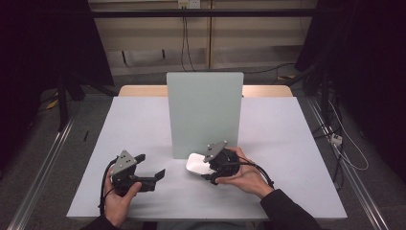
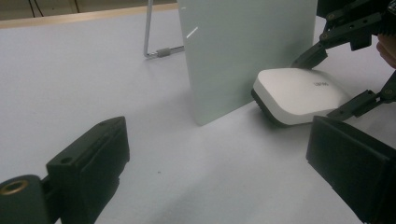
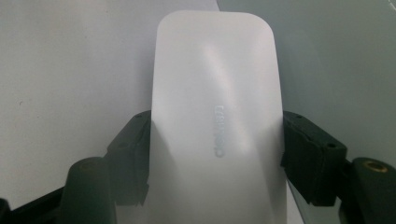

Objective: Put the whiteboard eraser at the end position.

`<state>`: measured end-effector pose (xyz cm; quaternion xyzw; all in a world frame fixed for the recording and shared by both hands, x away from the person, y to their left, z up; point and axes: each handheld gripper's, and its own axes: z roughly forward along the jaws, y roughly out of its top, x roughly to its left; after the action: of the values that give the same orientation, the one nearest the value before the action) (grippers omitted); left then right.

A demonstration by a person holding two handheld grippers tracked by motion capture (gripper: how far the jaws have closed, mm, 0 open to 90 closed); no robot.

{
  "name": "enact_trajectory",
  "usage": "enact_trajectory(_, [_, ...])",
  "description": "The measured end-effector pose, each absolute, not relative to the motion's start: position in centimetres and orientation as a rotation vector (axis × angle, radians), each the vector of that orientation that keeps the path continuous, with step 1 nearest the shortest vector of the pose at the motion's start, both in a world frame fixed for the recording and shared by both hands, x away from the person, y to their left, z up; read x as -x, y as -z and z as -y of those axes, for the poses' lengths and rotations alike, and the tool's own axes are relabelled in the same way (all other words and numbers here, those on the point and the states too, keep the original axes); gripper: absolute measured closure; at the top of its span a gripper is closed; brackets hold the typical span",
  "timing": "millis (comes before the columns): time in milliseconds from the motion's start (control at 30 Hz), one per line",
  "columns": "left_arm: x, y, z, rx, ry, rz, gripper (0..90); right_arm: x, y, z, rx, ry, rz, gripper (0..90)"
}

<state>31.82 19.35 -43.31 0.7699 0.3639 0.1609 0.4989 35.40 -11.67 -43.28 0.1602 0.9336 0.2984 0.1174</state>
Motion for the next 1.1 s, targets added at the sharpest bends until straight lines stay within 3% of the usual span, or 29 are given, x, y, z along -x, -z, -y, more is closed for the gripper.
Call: enact_trajectory(1100, [-31.58,43.38,-19.42,-1.856,-0.405,-0.916,6.0,-35.47,44.24,12.04,-0.518,-0.905,-2.745,29.3])
